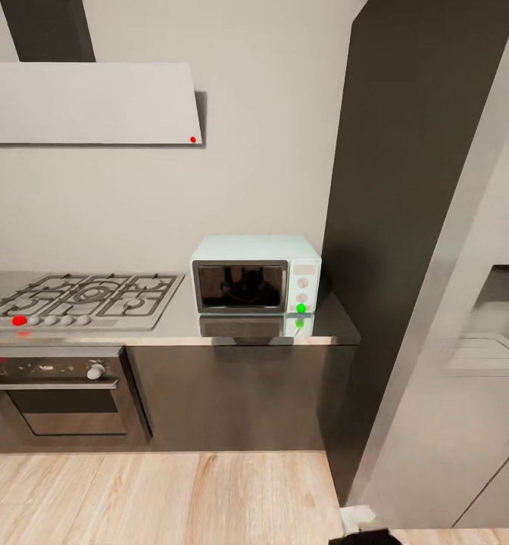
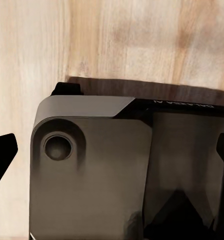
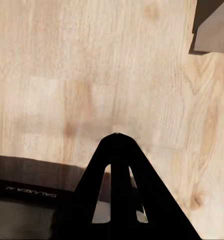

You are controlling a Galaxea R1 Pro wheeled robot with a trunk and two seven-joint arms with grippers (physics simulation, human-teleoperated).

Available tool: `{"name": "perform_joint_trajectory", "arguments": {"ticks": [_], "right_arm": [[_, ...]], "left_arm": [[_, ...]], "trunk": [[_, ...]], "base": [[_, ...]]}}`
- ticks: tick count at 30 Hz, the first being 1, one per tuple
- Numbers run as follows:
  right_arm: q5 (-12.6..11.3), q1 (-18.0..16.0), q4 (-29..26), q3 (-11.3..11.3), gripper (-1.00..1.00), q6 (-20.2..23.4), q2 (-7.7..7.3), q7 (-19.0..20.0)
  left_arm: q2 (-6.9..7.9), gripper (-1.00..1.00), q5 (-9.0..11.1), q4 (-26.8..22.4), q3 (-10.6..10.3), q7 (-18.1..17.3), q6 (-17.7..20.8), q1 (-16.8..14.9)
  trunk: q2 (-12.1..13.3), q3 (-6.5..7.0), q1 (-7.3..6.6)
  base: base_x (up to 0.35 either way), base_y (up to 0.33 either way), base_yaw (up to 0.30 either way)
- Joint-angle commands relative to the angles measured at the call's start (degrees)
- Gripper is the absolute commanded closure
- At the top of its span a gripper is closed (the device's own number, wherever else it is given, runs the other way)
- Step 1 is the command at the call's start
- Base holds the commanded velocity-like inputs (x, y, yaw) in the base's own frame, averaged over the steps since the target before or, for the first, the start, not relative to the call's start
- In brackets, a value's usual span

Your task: In the kitchen, take the popcorn bag from the countertop, put it into the microwave, and heat it until the popcorn is cooked so the cooked popcorn ends up inside the bag.

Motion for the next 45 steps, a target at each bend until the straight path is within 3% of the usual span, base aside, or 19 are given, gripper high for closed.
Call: {"name": "perform_joint_trajectory", "arguments": {"ticks": [1, 3, 5, 11, 17, 20, 23, 26, 27, 28, 45], "right_arm": [[0.7, 0.0, 3.8, 0.1, 1.00, -2.7, 0.01, 0.2], [0.9, -0.5, 8.3, 0.1, 1.00, -8.5, -0.09, 0.2], [0.9, -0.1, 9.4, 0.1, 1.00, -10.3, -0.17, 0.2], [0.4, 9.5, 9.9, -0.1, 1.00, -14.5, -1.10, 0.2], [0.3, 14.4, 10.0, -0.3, 1.00, -15.8, -1.14, -0.2], [0.3, 14.7, 9.9, -0.3, 1.00, -15.9, -1.21, -0.4], [0.4, 14.8, 9.9, -0.4, 1.00, -16.0, -1.24, -0.4], [0.4, 14.8, 9.9, -0.4, 1.00, -16.0, -1.26, -0.4], [0.4, 14.8, 9.9, -0.4, 1.00, -16.0, -1.25, -0.5], [-1.0, 14.8, 9.8, -0.2, 1.00, -16.8, -0.10, -0.7], [-1.0, 14.8, 9.8, -0.1, 1.00, -16.8, -0.10, -0.7]], "left_arm": [[-0.02, -1.00, 0.5, 0.0, -0.5, 0.2, 0.1, 0.0], [-0.02, -1.00, 0.5, 0.0, -0.5, 0.2, 0.1, 0.0], [-0.01, -1.00, 0.5, 0.0, -0.5, 0.2, 0.1, 0.0], [0.35, -1.00, 0.5, 0.0, -0.5, 0.3, 0.1, 0.0], [0.63, -1.00, 0.5, 0.1, -0.5, 0.3, 0.1, 0.0], [1.00, -1.00, 1.1, 0.1, -0.5, 0.3, 0.1, 0.0], [1.47, -1.00, 4.4, 0.1, -0.5, 0.3, 0.1, 0.0], [1.55, -1.00, 5.2, 0.0, -0.5, 0.3, 0.1, 0.0], [1.55, -1.00, 5.3, 0.0, -0.5, 0.3, 0.1, 0.0], [3.67, -1.00, 4.2, -0.4, -0.9, 0.4, 0.1, 0.0], [3.66, -1.00, 4.2, -0.4, -0.9, 0.4, 0.1, 0.0]], "trunk": [[0.0, -0.05, 0.00], [0.0, -0.05, 0.00], [0.0, -0.05, 0.00], [0.0, -0.05, 0.00], [0.0, -0.05, 0.00], [0.0, -0.05, 0.00], [0.0, -0.05, 0.00], [0.0, -0.05, 0.00], [0.0, -0.05, 0.00], [0.0, -0.05, 0.00], [0.0, -0.05, 0.00]], "base": [[-0.002, 0.000, 0.000], [-0.001, 0.000, 0.000], [0.000, 0.000, 0.000], [0.000, 0.000, 0.000], [0.000, 0.000, 0.000], [0.000, 0.000, 0.000], [0.000, 0.000, 0.000], [0.000, 0.000, 0.000], [0.000, 0.000, 0.000], [0.000, 0.000, 0.000], [0.000, 0.000, 0.000]]}}
